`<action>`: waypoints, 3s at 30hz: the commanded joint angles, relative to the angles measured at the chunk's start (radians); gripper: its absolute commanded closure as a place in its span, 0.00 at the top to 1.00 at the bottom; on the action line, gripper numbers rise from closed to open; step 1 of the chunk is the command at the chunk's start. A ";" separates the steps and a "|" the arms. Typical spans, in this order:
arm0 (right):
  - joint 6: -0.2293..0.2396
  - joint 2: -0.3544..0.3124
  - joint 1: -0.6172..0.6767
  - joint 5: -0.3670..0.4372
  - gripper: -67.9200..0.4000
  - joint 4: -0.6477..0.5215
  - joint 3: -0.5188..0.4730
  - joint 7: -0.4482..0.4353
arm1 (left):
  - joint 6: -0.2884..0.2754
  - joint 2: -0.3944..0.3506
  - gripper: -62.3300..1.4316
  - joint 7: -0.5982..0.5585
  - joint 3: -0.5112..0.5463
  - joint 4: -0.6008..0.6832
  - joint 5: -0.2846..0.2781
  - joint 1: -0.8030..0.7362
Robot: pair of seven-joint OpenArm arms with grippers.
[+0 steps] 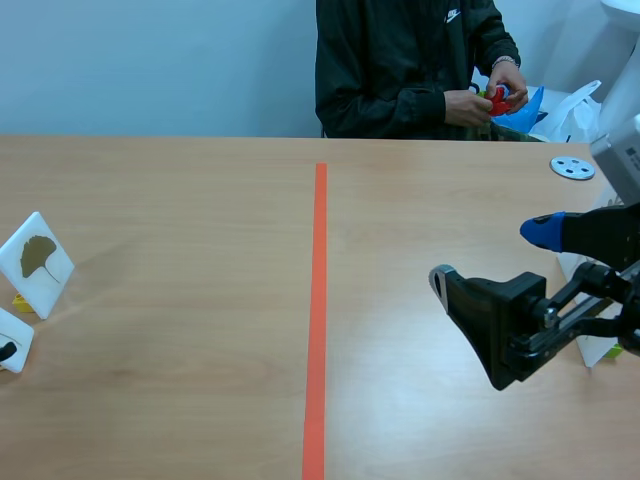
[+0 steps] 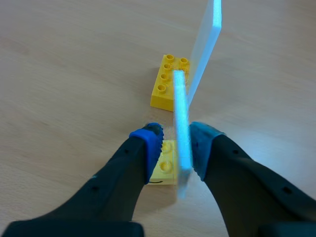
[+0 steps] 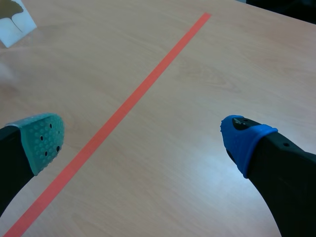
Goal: Sort the leaf by its shape. The table is split by an orange tape line. A compound leaf with several leaflets goes to the left side, a simple leaf with one blade goes to the right side. Return to the home posture when a red brick is placed on the table.
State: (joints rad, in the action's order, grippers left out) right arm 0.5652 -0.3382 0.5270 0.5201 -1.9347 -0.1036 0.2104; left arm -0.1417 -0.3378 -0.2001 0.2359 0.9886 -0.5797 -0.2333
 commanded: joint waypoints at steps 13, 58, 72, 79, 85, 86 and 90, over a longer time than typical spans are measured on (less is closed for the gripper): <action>0.000 0.000 -0.014 0.007 1.00 -0.001 -0.016 -0.018 | -0.048 -0.007 0.85 -0.020 0.001 0.061 -0.003 -0.009; 0.000 0.000 -0.014 0.007 1.00 -0.001 -0.016 -0.021 | -0.175 -0.012 1.00 0.224 -0.215 0.878 0.184 -0.362; 0.000 0.000 -0.014 0.007 1.00 -0.001 -0.016 -0.021 | -0.159 -0.012 1.00 0.249 -0.215 0.877 0.184 -0.362; 0.000 0.000 -0.014 0.007 1.00 -0.001 -0.016 -0.022 | -0.161 -0.012 1.00 0.242 -0.215 0.877 0.184 -0.362; 0.000 0.000 -0.014 0.007 1.00 -0.001 -0.016 -0.022 | -0.167 -0.012 1.00 0.242 -0.215 0.877 0.184 -0.362; 0.000 0.000 -0.014 0.007 1.00 -0.001 -0.016 -0.022 | -0.167 -0.012 1.00 0.242 -0.215 0.877 0.184 -0.362; 0.000 0.000 -0.014 0.007 1.00 -0.001 -0.016 -0.022 | -0.167 -0.012 1.00 0.242 -0.215 0.877 0.184 -0.362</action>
State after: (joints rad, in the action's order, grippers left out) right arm 0.5652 -0.3382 0.5270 0.5201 -1.9347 -0.1036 0.2073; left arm -0.3073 -0.3412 0.0563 0.0154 1.8584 -0.3862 -0.5957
